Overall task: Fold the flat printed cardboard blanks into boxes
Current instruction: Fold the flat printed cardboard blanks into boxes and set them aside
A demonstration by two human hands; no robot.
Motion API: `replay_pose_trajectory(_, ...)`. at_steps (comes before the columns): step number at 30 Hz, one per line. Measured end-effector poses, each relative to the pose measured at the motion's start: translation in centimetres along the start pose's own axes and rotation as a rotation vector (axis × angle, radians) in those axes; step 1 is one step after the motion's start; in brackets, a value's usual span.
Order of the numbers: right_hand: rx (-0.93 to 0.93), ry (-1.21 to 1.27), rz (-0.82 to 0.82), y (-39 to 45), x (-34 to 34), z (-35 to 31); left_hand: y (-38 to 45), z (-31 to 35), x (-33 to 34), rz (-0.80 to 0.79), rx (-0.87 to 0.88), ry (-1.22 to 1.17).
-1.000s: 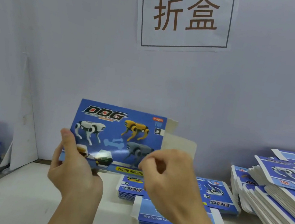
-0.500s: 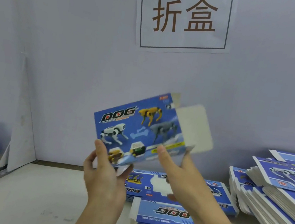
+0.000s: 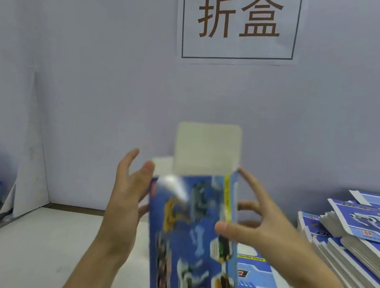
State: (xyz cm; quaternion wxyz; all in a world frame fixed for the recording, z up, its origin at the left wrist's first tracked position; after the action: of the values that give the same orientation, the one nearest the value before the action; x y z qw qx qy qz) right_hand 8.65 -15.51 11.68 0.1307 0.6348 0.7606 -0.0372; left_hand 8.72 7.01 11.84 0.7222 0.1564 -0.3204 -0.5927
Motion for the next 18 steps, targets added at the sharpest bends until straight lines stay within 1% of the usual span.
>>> replay_pose_trajectory(1, 0.012, -0.069, -0.093, 0.0, 0.4, 0.2, 0.0, 0.2, 0.0, -0.057, 0.000, -0.019)
replay_pose_trajectory(2, 0.019, -0.108, -0.157, 0.2, 1.0, 0.5, 0.0, 0.3, 0.1, -0.084, 0.019, 0.012)
replay_pose_trajectory(3, 0.014, -0.123, -0.184, 0.3, 1.6, 0.7, -0.2, 0.4, 0.3, -0.079, 0.059, 0.083)
replay_pose_trajectory(4, -0.001, -0.108, -0.168, 0.6, 2.2, 0.8, -0.4, 0.3, 0.7, -0.061, 0.098, 0.153)
replay_pose_trajectory(6, -0.074, 0.003, -0.045, 1.3, 3.5, 1.1, -0.9, -0.2, 1.4, -0.017, 0.150, 0.236)
replay_pose_trajectory(8, -0.170, 0.106, 0.079, 1.8, 4.7, 1.7, -1.3, -0.7, 1.8, 0.031, 0.144, 0.233)
replay_pose_trajectory(9, -0.207, 0.135, 0.118, 1.9, 5.2, 2.0, -1.3, -1.0, 1.9, 0.045, 0.130, 0.235)
replay_pose_trajectory(11, -0.245, 0.176, 0.177, 2.1, 5.8, 2.5, -1.4, -1.3, 1.9, 0.036, 0.134, 0.313)
replay_pose_trajectory(13, -0.224, 0.204, 0.195, 2.1, 6.0, 3.1, -1.3, -1.6, 1.8, 0.037, 0.138, 0.338)
replay_pose_trajectory(15, -0.164, 0.194, 0.181, 2.2, 6.1, 3.5, -1.4, -1.9, 1.7, 0.044, 0.079, 0.280)
replay_pose_trajectory(18, -0.109, 0.240, 0.171, 2.3, 5.8, 3.2, -1.2, -2.7, 1.3, -0.025, -0.027, 0.272)
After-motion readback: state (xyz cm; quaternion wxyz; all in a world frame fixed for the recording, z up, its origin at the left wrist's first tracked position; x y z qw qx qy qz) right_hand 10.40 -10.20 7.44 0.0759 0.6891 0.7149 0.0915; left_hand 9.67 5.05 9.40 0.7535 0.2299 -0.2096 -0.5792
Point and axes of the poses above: each hand's wrist, its own y-axis towards the middle knuckle, its own x-axis out of the palm, z = x × y, the point moved 2 cm from there along y, towards the middle knuckle, and after that the axes turned 13 degrees about x, right-handed, at the moved point
